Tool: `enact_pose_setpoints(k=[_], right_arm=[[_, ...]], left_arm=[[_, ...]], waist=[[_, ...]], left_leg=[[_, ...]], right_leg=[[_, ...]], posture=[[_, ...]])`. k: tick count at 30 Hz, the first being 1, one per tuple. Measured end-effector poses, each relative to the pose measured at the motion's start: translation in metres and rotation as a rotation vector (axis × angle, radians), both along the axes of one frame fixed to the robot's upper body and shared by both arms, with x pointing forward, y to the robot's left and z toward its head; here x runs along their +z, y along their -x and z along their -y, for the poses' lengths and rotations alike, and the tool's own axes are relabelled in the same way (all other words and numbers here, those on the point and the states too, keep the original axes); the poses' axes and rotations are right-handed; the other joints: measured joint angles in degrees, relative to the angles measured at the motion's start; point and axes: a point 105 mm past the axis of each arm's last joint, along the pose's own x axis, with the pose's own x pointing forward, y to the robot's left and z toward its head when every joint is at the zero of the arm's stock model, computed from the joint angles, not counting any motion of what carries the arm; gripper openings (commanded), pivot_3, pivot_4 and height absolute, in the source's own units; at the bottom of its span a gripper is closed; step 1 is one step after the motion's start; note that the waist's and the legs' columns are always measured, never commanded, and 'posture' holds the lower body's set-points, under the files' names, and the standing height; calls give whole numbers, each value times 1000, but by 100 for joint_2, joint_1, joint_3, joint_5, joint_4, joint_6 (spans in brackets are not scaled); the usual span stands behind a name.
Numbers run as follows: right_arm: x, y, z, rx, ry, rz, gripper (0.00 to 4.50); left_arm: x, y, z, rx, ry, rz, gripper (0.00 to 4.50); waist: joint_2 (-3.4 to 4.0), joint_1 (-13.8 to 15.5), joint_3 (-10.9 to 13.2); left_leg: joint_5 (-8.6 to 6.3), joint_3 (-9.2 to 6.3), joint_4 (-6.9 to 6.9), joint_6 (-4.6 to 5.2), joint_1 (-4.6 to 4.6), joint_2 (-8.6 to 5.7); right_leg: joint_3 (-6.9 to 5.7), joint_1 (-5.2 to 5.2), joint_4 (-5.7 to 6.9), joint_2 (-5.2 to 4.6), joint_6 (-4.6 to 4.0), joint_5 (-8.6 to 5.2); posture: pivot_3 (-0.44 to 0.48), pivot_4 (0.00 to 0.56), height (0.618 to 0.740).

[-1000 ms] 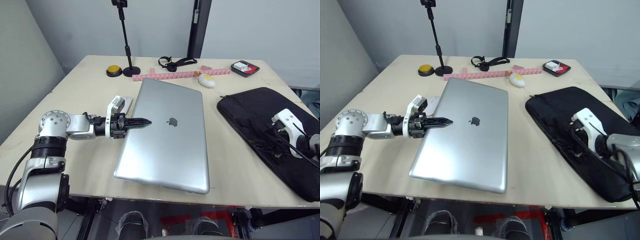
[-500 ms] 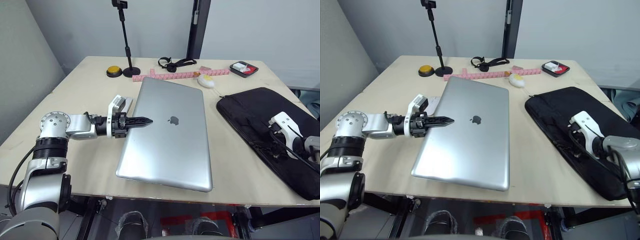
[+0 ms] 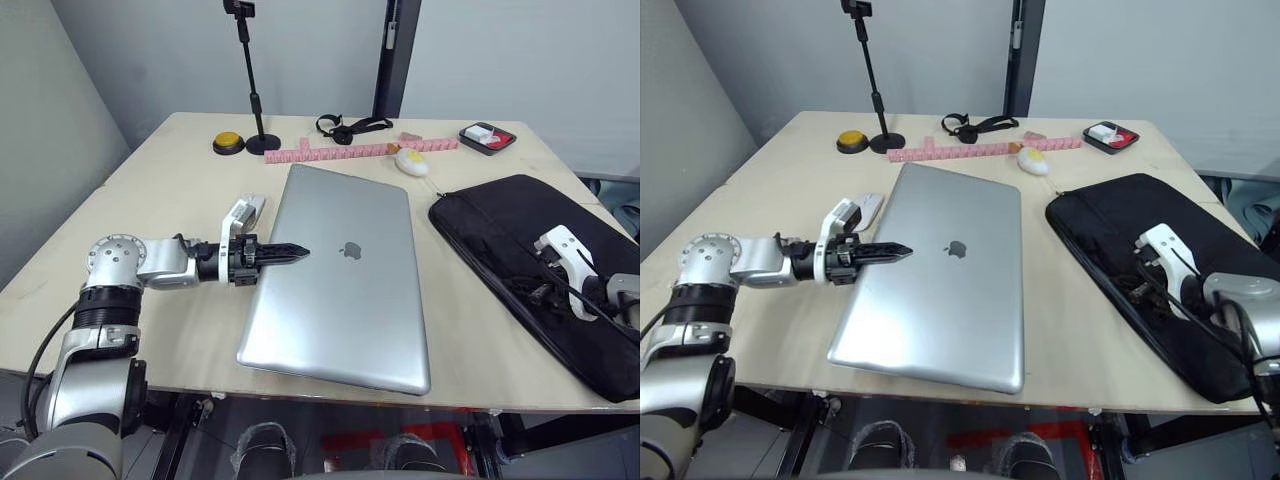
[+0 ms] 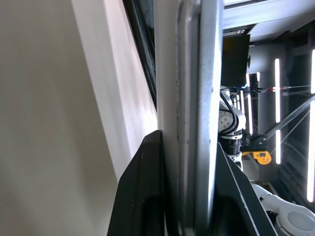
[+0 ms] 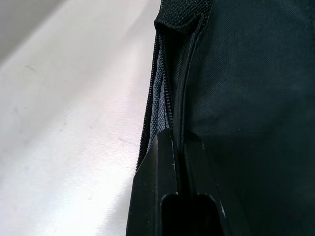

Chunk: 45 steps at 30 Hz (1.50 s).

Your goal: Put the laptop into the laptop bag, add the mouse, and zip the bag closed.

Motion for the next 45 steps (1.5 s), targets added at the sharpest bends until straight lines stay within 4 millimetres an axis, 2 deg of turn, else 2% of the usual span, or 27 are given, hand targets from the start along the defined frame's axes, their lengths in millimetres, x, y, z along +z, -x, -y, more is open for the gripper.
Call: enact_pose_setpoints(k=[5, 11, 14, 19, 27, 32, 37, 42, 45], right_arm=[[14, -3, -14, 16, -98, -1, 18], [69, -16, -30, 16, -238, 68, 18], [75, -14, -30, -9, -205, -8, 18], [104, -16, -48, 40, -292, -3, 18], [97, -15, -46, 26, -291, -28, 18], [116, -16, -51, 59, -341, 11, 18], [119, -17, -50, 55, -361, 12, 18], [133, -15, -53, 78, -391, 41, 18], [132, -14, -54, 81, -393, 35, 18]], left_arm=[[3, -3, 12, 1, 54, 6, 372], [2, -4, 25, 8, 107, 0, 372], [-1, -3, 28, 11, 106, -12, 372], [-5, -7, 35, 37, 117, -27, 372], [-19, -6, 38, 49, 85, -69, 372], [-17, -7, 42, 53, 108, -69, 372], [-18, -9, 52, 53, 138, -78, 372], [-20, -10, 61, 46, 152, -93, 372], [-20, -13, 68, 51, 161, -101, 372]], waist=[[0, -7, 0], [2, -4, -1], [2, 30, -1], [1, 41, -1], [1, 88, -1], [1, 83, -1], [1, 108, -1], [1, 115, -1], [1, 121, -1]], left_leg=[[1, 0, 7, 1, -1, -1], [4, 1, 9, -2, 1, -1], [13, -3, 7, -18, -2, -2], [13, -2, 9, -19, -1, -1], [14, -2, 13, -21, -4, -1], [14, -2, 18, -21, -3, -1], [14, -2, 18, -20, -5, -1], [15, -2, 18, -20, -4, -1], [15, -1, 21, -19, -5, -2]], right_leg=[[3, -1, 7, 0, 0, 0], [4, -2, 12, 1, 1, 0], [2, -1, 5, 1, 2, 1], [2, 0, 9, 1, 8, 4], [4, -3, 10, 0, 16, 9], [6, -2, 13, 0, 18, 10], [5, -3, 12, 1, 18, 10], [5, -2, 12, 1, 18, 10], [6, -2, 13, 0, 21, 12]], posture=[[0, 150, 739], [0, 150, 739], [0, 150, 739], [0, 150, 739], [0, 150, 739], [0, 150, 739], [0, 150, 739], [0, 150, 739], [0, 150, 739]])
